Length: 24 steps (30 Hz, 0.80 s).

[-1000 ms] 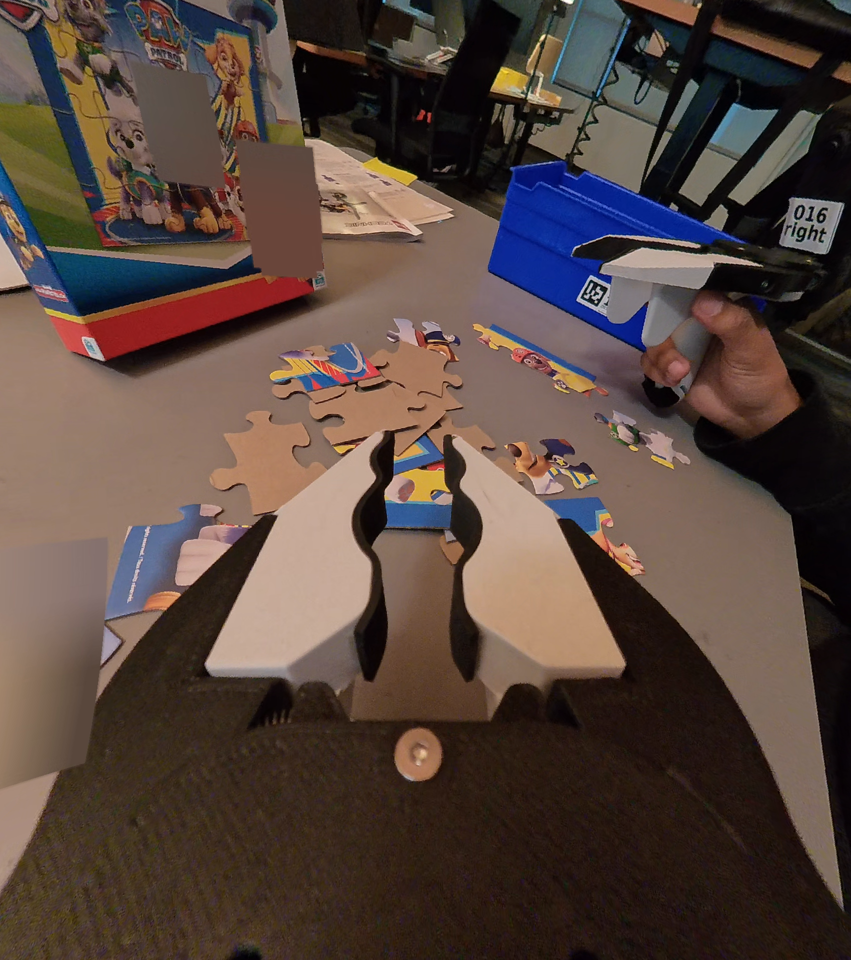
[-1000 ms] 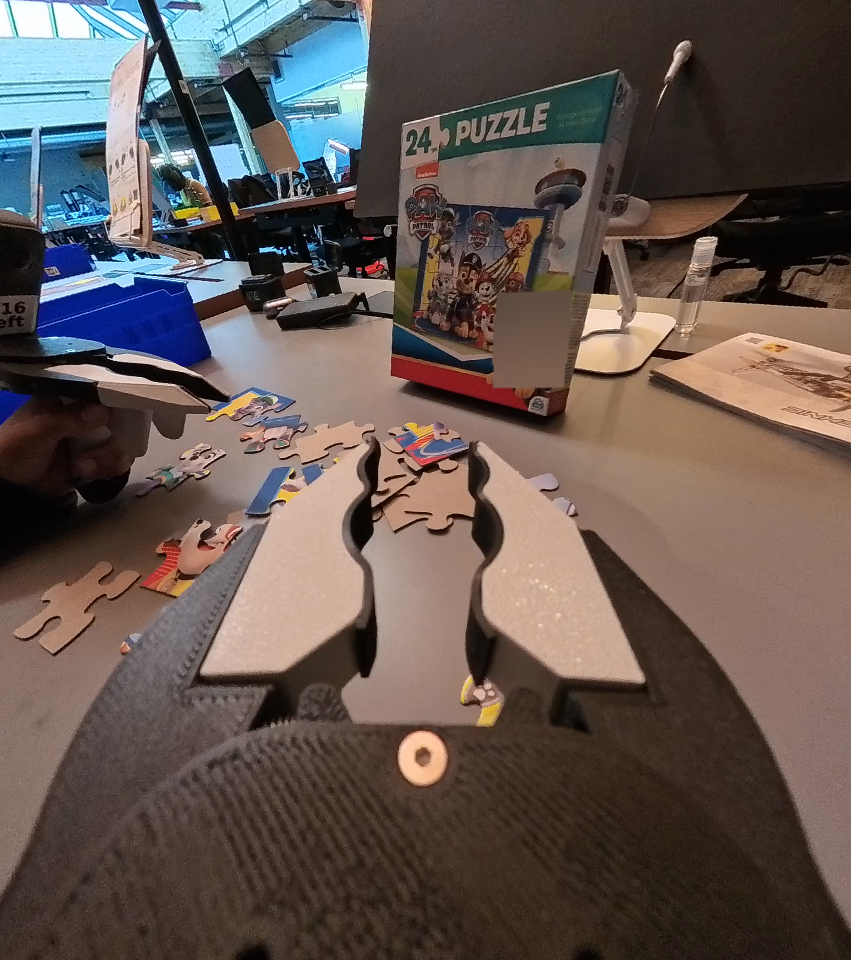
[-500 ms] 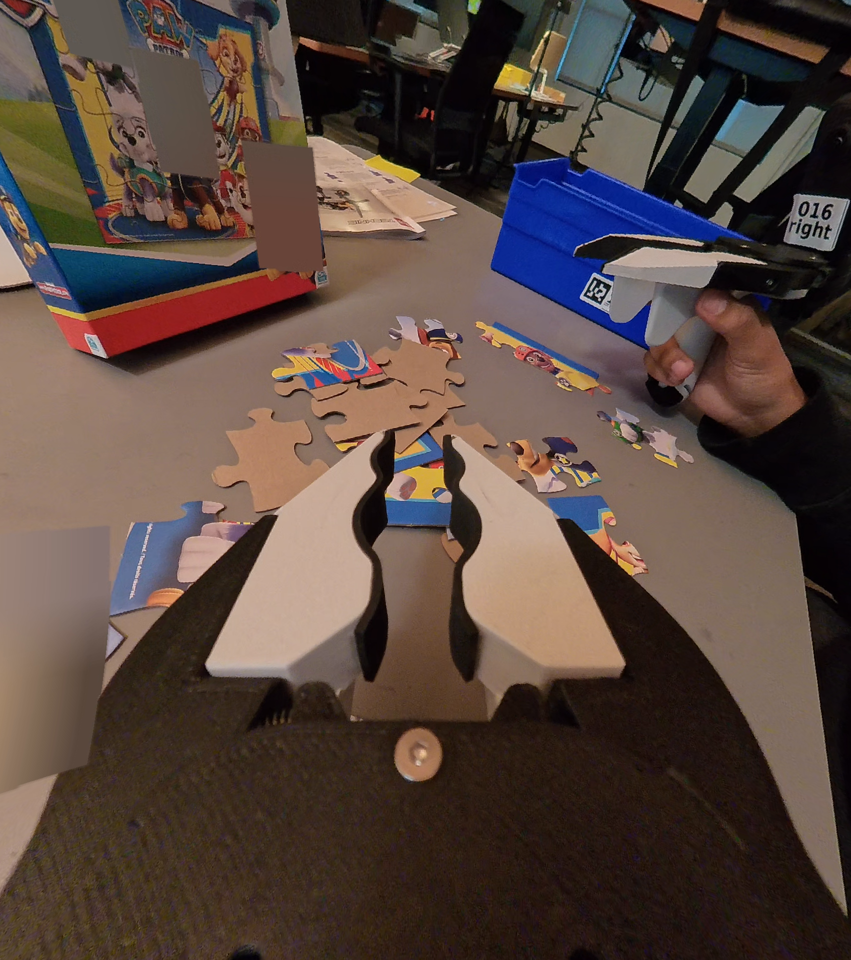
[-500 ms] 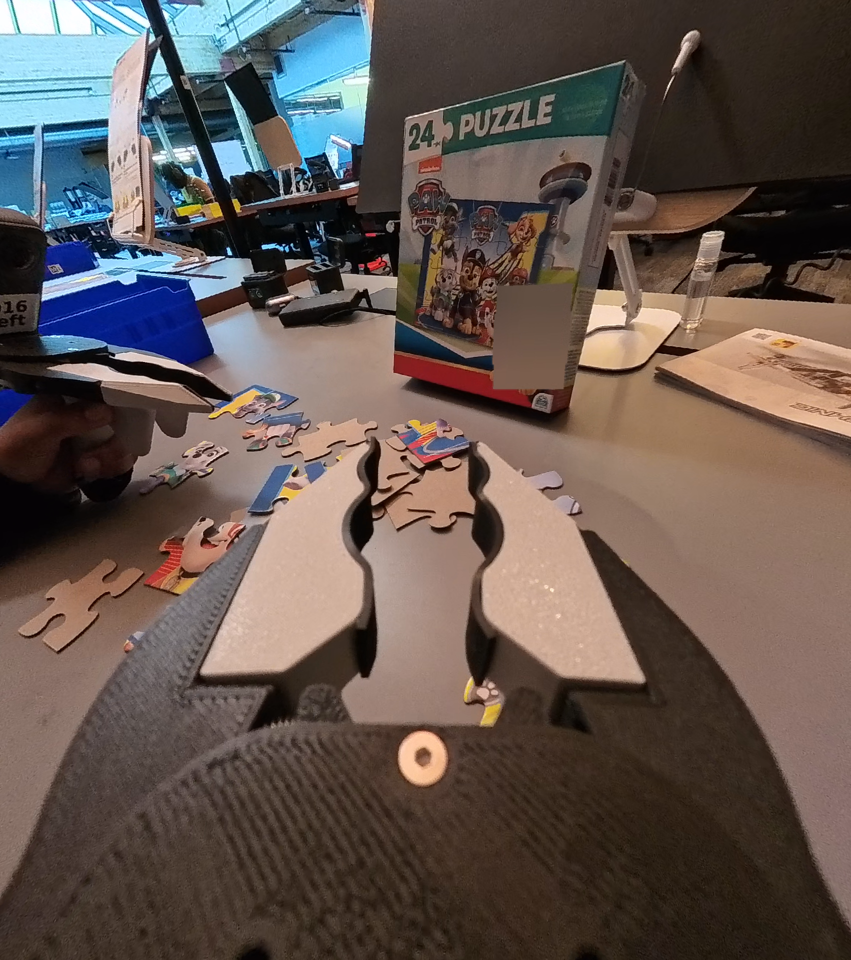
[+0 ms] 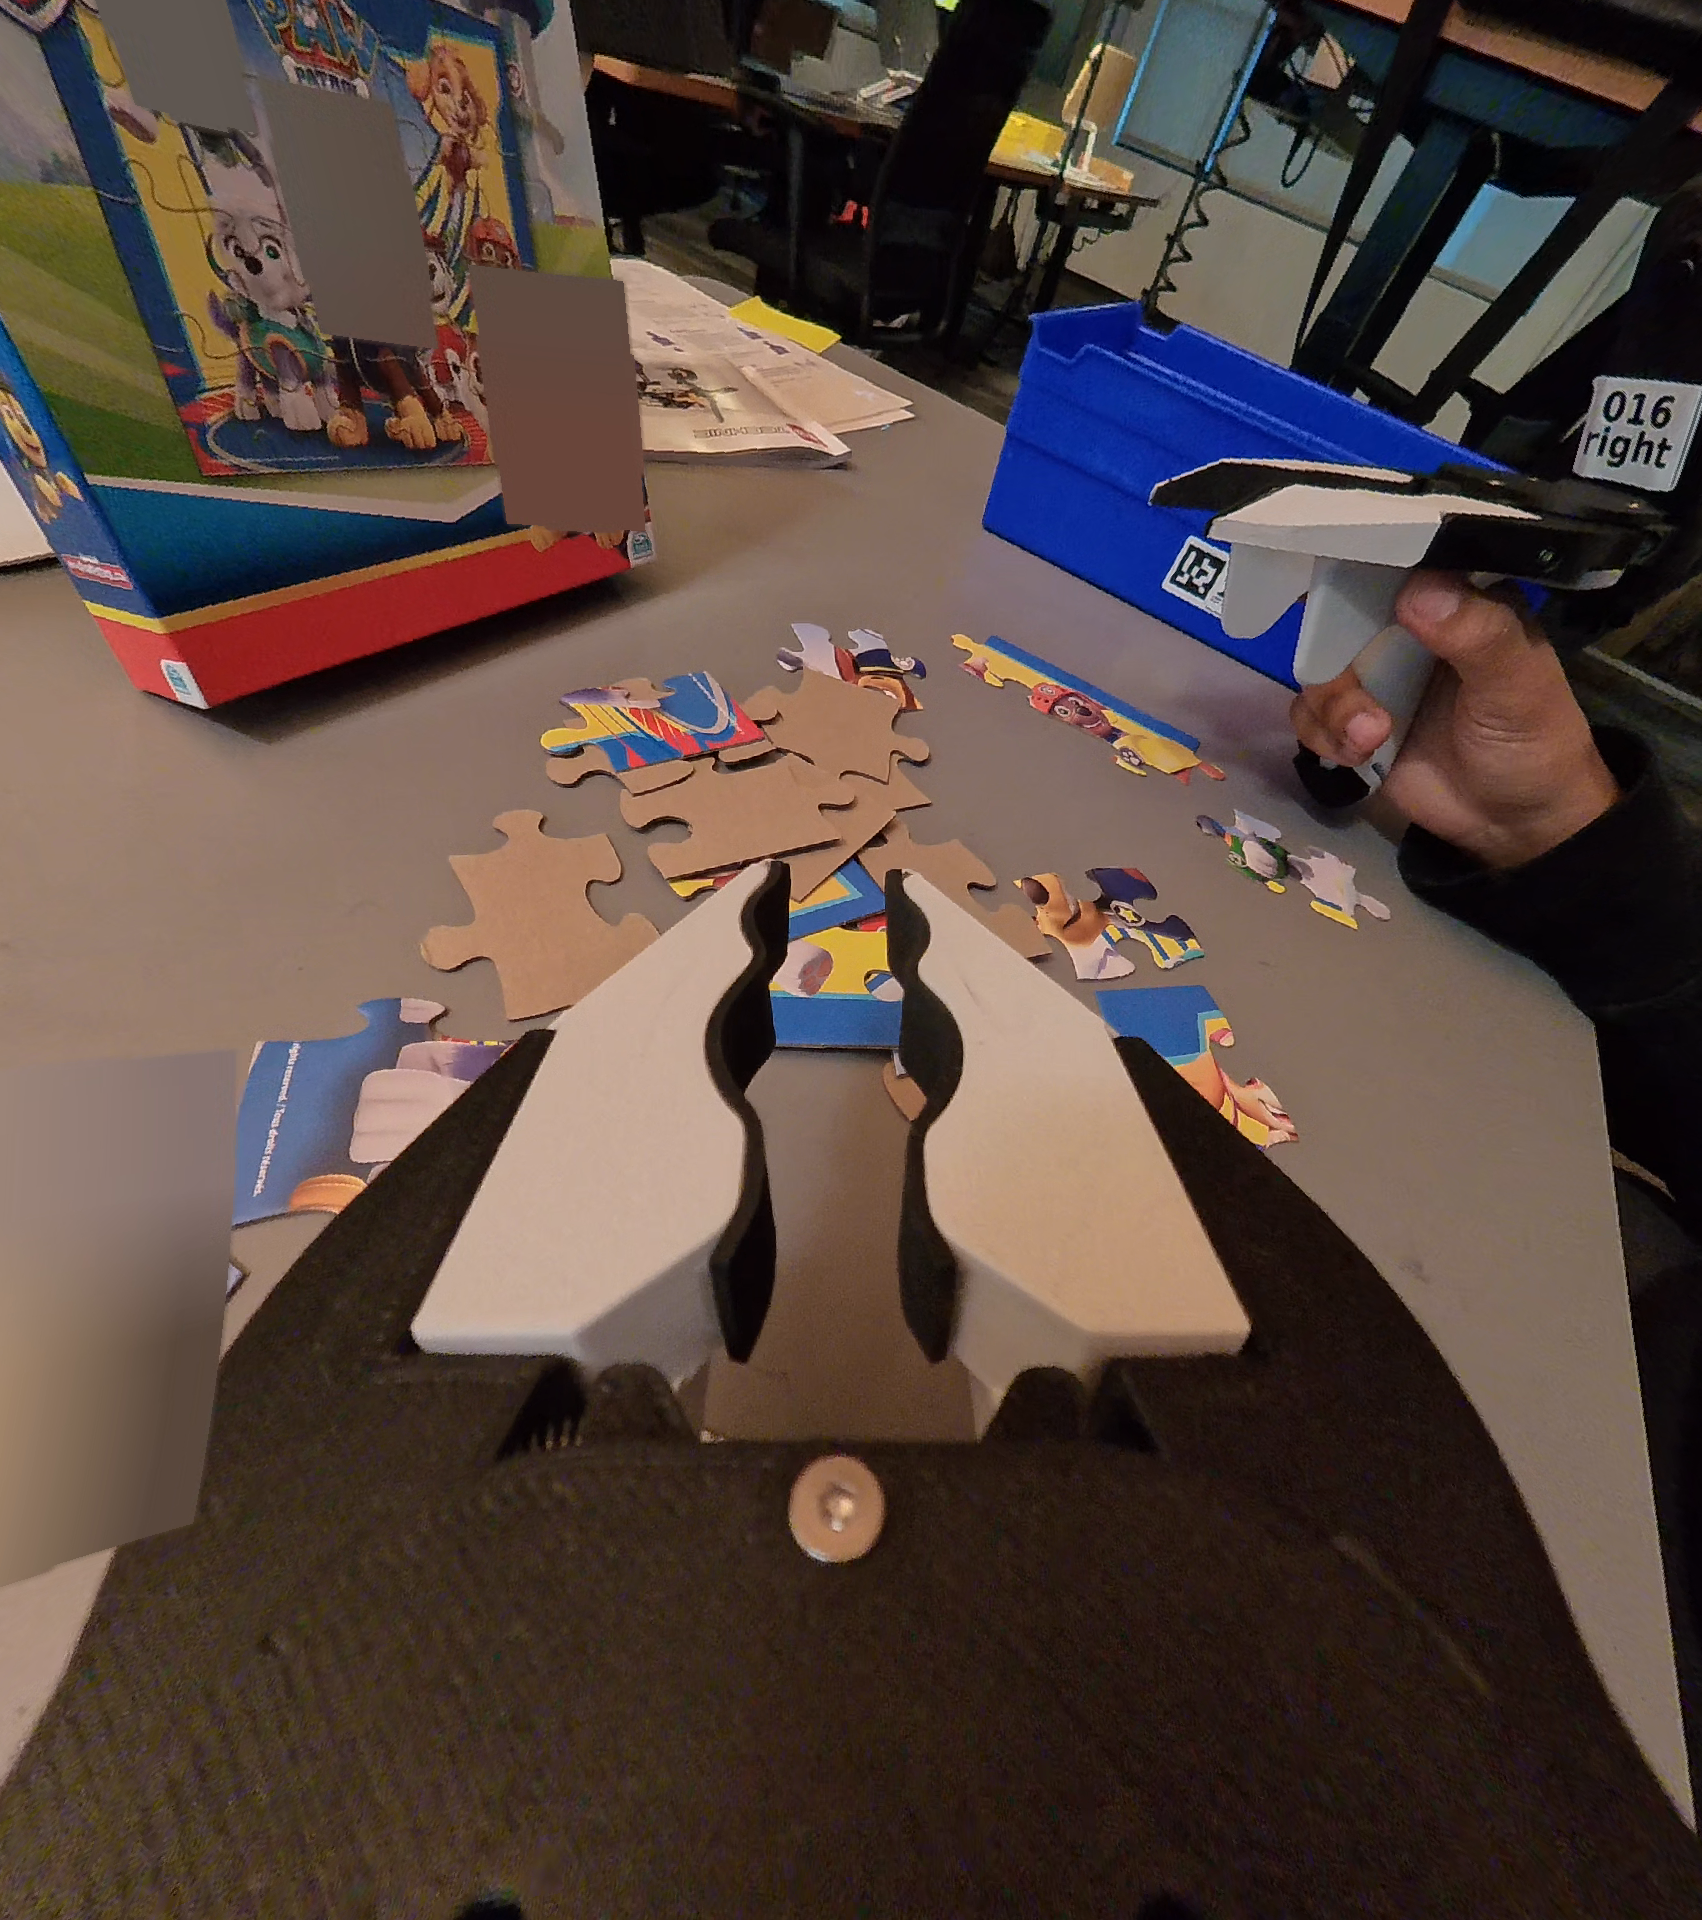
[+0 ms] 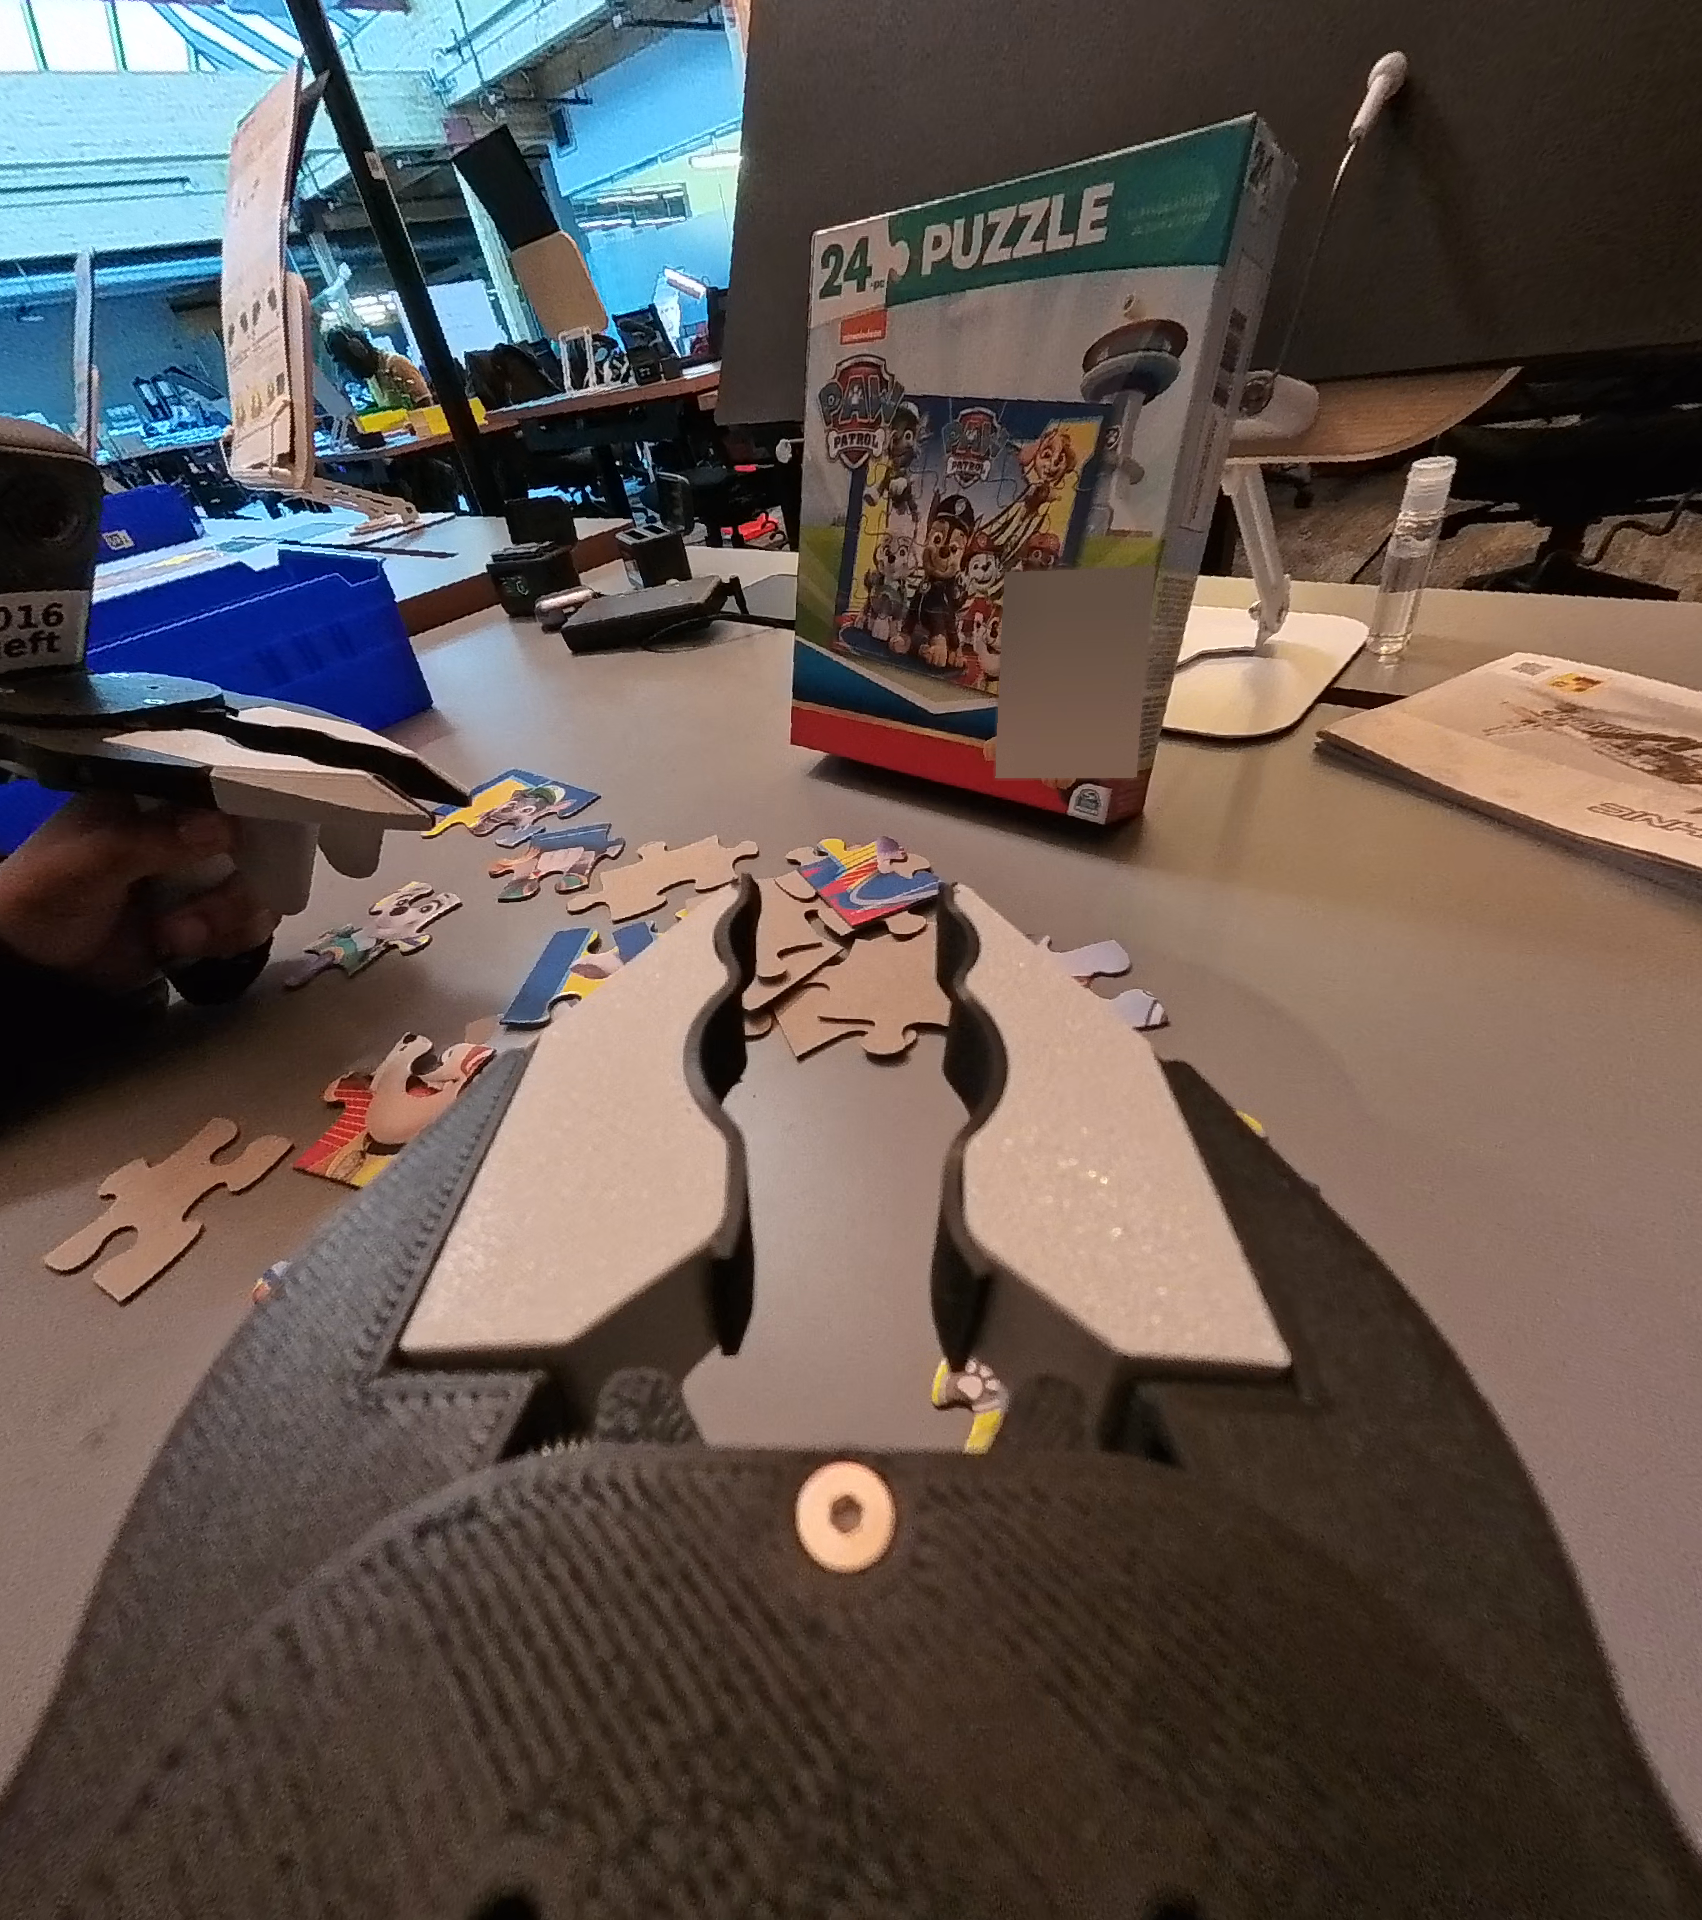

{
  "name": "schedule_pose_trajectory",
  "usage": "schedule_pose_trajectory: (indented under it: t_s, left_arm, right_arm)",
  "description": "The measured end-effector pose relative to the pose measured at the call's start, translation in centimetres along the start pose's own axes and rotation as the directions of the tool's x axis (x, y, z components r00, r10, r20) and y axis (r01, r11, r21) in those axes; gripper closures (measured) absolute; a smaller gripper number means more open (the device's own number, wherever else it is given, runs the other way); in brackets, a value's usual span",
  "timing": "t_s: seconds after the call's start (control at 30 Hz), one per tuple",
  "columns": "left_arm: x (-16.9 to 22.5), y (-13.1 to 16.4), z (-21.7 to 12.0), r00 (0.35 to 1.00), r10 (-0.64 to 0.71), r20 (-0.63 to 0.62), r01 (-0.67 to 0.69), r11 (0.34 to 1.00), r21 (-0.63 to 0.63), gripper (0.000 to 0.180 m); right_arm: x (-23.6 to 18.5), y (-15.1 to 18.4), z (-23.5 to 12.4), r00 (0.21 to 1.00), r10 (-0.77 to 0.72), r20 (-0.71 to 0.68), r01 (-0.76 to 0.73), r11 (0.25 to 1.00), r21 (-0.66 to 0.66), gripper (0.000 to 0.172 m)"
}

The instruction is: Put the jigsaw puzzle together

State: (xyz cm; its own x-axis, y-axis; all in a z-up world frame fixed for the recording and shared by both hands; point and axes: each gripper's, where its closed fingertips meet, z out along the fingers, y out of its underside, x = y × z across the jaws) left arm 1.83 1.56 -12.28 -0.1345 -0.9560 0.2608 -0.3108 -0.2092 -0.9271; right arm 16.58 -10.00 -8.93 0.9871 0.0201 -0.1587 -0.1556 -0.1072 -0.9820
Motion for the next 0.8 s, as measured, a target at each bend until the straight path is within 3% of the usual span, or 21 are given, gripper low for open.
schedule_pose_trajectory:
  t_s: [0.8]
  left_arm:
    - [0.05,0.23,0.16,1.0,0.008,0.003,-0.008,1.0,-0.014,0.164]
  right_arm:
    - [0.05,-0.09,-0.07,1.0,0.008,0.001,-0.008,1.0,0.006,0.138]
